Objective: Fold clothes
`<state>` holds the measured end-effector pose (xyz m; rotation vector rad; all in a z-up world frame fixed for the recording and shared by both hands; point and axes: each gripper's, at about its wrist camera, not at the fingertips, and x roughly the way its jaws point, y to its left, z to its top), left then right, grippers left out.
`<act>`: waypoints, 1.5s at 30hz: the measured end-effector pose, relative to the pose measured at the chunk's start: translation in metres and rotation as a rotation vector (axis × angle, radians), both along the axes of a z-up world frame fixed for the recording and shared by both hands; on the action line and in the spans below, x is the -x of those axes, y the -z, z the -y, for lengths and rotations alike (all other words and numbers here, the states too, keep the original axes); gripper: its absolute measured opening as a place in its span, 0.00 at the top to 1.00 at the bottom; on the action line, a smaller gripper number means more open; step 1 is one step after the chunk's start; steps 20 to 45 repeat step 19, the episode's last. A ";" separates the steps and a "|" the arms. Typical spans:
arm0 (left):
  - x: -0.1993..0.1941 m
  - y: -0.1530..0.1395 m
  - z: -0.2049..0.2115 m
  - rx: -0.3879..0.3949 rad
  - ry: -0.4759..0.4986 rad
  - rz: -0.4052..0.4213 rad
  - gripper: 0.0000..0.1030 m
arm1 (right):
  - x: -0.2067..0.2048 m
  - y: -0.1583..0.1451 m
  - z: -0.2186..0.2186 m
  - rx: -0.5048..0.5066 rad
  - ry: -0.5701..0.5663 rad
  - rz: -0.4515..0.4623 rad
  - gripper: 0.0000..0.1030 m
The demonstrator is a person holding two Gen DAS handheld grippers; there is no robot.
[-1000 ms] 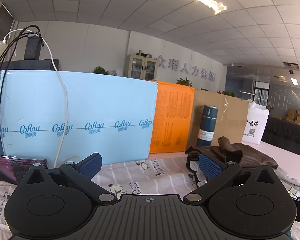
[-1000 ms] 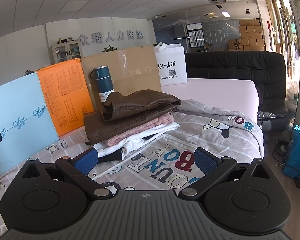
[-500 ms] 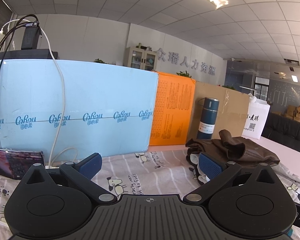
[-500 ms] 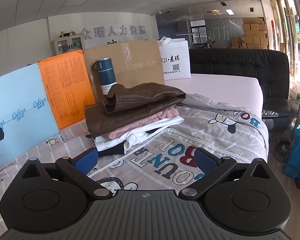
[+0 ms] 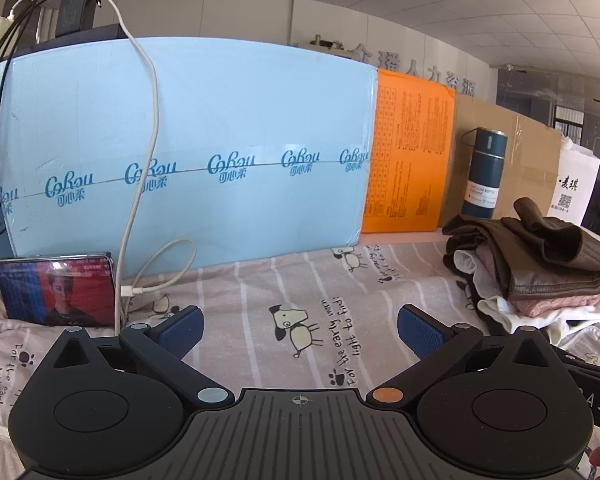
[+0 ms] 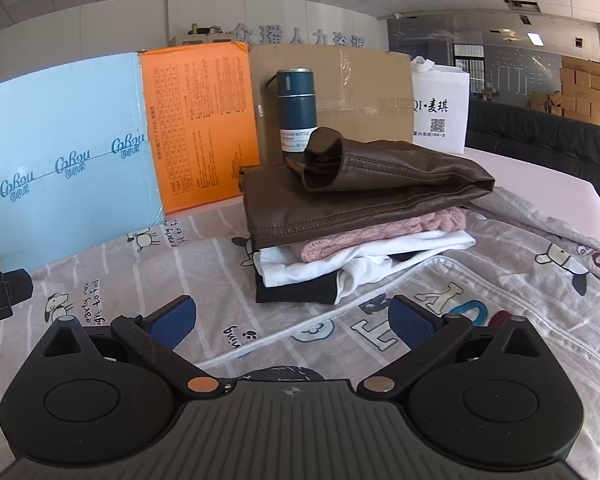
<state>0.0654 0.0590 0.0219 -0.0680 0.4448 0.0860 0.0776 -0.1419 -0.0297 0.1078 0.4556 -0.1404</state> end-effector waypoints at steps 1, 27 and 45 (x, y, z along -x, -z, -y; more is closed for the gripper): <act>-0.004 0.004 -0.002 -0.003 -0.008 -0.015 0.00 | -0.009 0.004 -0.002 0.006 -0.020 -0.009 0.00; -0.039 0.056 -0.027 0.033 -0.074 -0.218 0.00 | -0.093 0.042 -0.021 0.061 -0.193 -0.212 0.00; -0.039 0.056 -0.027 0.033 -0.074 -0.218 0.00 | -0.093 0.042 -0.021 0.061 -0.193 -0.212 0.00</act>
